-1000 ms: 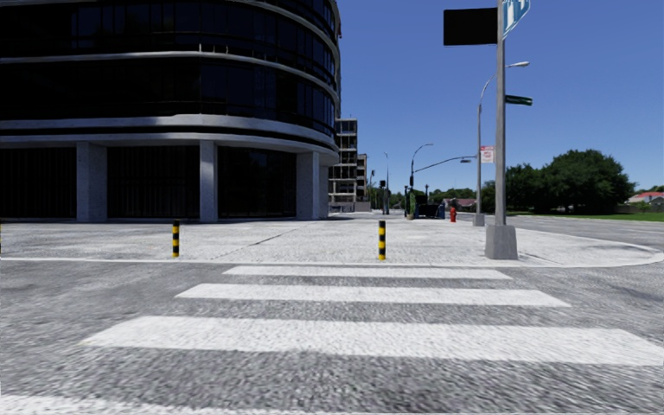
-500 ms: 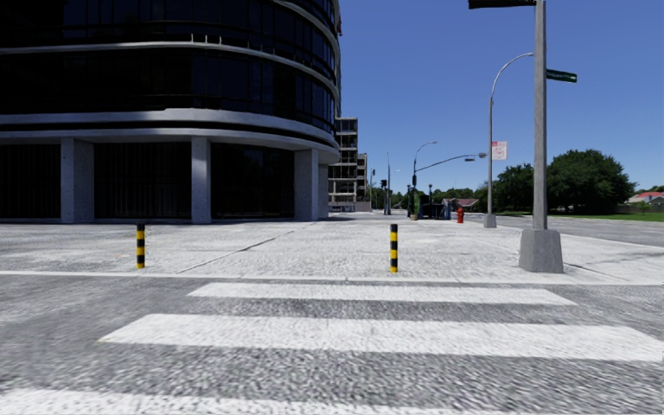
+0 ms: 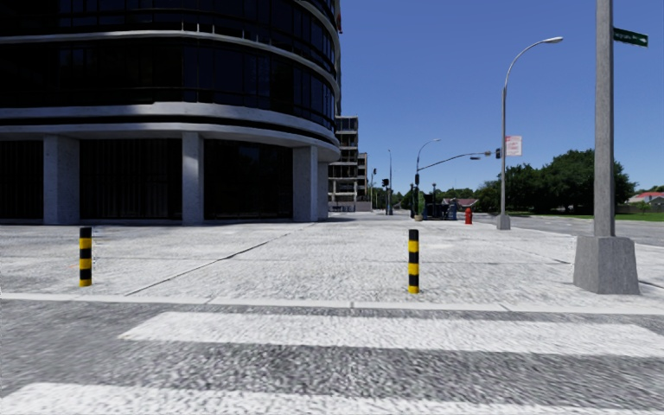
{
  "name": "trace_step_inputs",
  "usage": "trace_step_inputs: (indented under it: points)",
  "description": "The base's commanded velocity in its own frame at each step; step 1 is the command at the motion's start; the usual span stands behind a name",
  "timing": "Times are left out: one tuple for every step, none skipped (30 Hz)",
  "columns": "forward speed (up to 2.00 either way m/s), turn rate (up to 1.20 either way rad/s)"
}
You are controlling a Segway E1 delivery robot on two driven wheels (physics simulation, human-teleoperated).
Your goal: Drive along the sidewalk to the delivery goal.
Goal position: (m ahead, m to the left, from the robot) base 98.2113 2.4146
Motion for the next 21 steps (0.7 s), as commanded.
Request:
trace_step_inputs:
  points:
    - [1.93,0.0]
    - [1.93,0.0]
    - [1.93,0.0]
    - [1.93,0.0]
    - [1.93,0.0]
    - [1.93,0.0]
    - [1.93,0.0]
    - [1.93,0.0]
    - [1.93,0.0]
    - [1.93,0.0]
    - [1.93,0.0]
    - [1.93,0.0]
    - [1.93,0.0]
    - [1.93,0.0]
    - [1.93,0.0]
    - [1.93,0.0]
    - [1.93,0.0]
    - [1.93,0.0]
    - [1.93,0.0]
    - [1.93,0.0]
    - [1.93,0.0]
